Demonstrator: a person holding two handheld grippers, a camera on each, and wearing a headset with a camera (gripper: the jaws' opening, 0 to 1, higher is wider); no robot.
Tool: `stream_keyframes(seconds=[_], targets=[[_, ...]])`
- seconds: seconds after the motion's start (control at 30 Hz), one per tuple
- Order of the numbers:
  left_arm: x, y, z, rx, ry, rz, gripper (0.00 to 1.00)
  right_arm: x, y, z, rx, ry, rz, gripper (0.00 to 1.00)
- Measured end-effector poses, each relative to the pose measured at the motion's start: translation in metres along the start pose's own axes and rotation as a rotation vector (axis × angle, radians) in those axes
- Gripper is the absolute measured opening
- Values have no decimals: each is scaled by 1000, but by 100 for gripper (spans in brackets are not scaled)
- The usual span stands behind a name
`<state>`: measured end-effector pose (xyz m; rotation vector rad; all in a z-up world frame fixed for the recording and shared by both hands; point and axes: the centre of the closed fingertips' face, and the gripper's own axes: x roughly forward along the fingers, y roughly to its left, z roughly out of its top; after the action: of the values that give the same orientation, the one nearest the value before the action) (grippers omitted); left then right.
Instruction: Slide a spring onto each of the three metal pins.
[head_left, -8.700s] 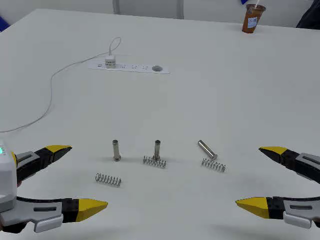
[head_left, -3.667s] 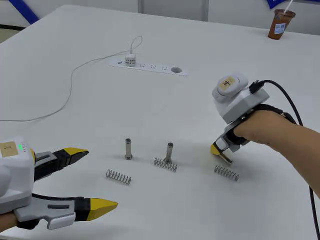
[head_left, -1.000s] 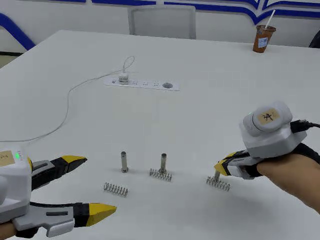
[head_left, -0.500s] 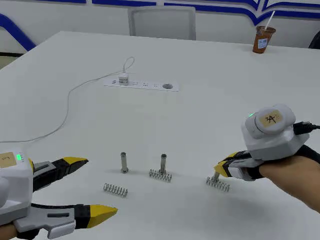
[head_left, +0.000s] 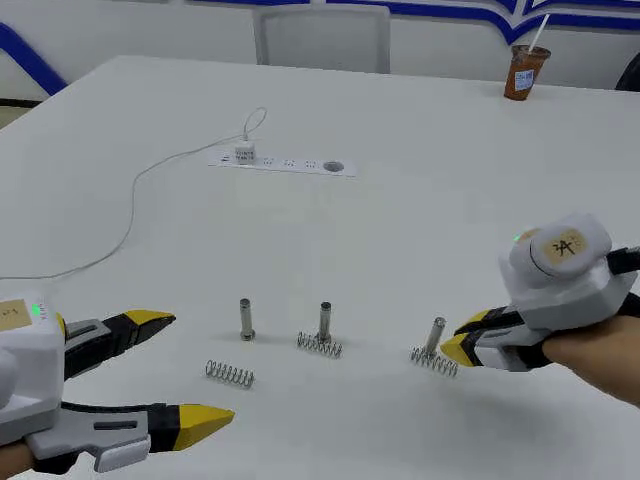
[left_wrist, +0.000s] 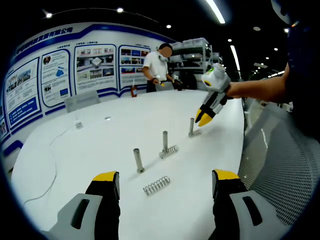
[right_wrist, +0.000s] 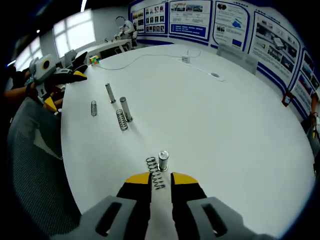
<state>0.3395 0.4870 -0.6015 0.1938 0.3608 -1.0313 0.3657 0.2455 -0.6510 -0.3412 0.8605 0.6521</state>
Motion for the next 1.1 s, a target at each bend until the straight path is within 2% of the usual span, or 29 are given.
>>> stream_keyframes(seconds=[0.1, 0.23, 0.4, 0.67, 1.1], targets=[[0, 0, 0, -2, 0, -2, 77, 3, 3, -5, -30, 28, 29, 17], [1, 0, -1, -3, 1, -3, 77, 9, 9, -12, -110, 70, 75, 17], [0, 0, -1, -5, 3, -2, 77, 16, 10, -17, -153, 106, 98, 17], [0, 0, -2, -8, 6, -3, 76, 20, 7, -22, -192, 149, 122, 16], [3, -4, -2, -8, 12, -18, 75, 24, 5, -25, -209, 177, 149, 14]])
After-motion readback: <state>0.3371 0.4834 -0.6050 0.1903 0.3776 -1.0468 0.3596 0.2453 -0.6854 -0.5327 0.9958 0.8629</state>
